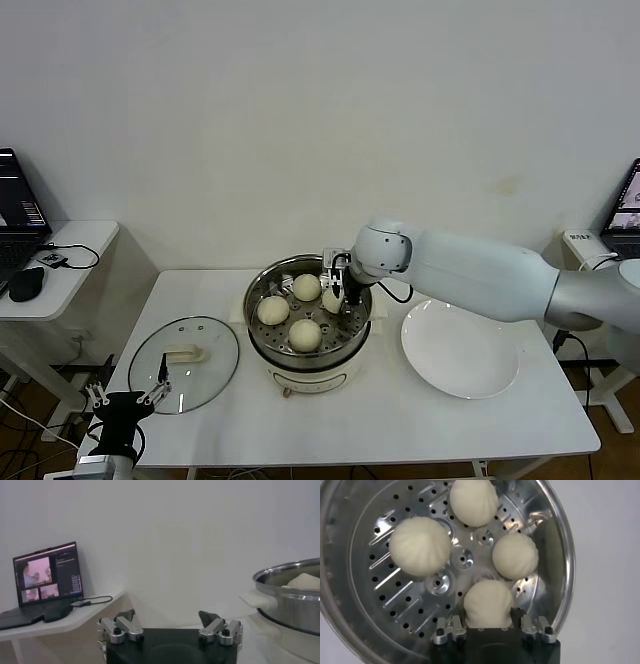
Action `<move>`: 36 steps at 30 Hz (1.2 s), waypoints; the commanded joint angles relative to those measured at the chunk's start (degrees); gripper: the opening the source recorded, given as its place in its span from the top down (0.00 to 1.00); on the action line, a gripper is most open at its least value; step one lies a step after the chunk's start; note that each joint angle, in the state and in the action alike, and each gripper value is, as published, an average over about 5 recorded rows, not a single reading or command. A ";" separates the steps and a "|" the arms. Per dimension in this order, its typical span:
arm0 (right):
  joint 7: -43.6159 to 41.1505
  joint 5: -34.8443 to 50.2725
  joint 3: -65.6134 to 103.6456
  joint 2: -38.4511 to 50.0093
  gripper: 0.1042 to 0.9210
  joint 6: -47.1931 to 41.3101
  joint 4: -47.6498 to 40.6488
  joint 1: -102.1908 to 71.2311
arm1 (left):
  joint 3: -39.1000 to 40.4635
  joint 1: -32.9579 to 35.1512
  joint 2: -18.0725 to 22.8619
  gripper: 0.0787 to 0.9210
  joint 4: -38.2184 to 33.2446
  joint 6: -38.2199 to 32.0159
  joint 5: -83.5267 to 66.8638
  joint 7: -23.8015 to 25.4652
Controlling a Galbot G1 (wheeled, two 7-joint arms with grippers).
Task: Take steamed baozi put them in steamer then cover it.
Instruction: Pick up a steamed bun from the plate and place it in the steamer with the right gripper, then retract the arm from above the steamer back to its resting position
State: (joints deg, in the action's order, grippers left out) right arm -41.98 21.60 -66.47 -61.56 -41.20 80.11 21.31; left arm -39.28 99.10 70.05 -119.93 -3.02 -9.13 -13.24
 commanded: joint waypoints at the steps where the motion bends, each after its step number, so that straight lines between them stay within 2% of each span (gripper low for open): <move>1: 0.34 -0.17 0.02 -0.35 0.42 -0.43 0.44 -0.79 | 0.13 0.07 0.12 0.12 -0.05 0.01 0.10 0.00; 5: 0.34 0.16 0.68 0.49 0.39 -0.44 1.48 -0.74 | 0.14 0.17 0.18 0.12 -0.21 0.02 0.11 0.01; 13: 1.60 1.44 3.94 6.08 0.15 -0.25 7.18 1.17 | 0.17 0.09 0.09 0.12 0.00 -0.02 0.07 0.03; 17: 10.67 6.23 7.24 10.70 0.12 0.46 12.57 -0.26 | 0.38 -0.17 0.11 0.12 0.13 0.00 0.07 0.04; 21: 25.48 11.19 13.67 17.06 0.12 4.01 19.32 -7.03 | 0.32 -0.52 -0.01 0.12 0.58 0.03 0.09 0.06; 24: 34.94 12.46 21.01 22.42 0.12 9.87 23.46 -17.41 | 0.11 -0.73 -0.24 0.12 1.14 0.03 0.14 0.06; 28: 41.85 9.52 36.24 26.41 0.12 20.49 25.29 -34.70 | -0.22 -0.92 -0.45 0.12 1.80 -0.01 0.27 0.06; 32: 43.76 3.96 54.20 24.98 0.12 33.47 24.46 -53.74 | -0.44 -1.18 -0.27 0.12 2.71 -0.18 0.74 -0.03; 36: 41.27 -2.89 73.91 18.31 0.12 45.40 24.90 -73.56 | -0.25 -1.50 -0.39 0.12 4.59 -1.13 3.14 0.05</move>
State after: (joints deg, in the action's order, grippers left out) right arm -10.54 27.20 -33.86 -42.29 -22.37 99.95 -8.92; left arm -39.74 97.88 69.82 -117.56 -3.32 -8.35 -13.29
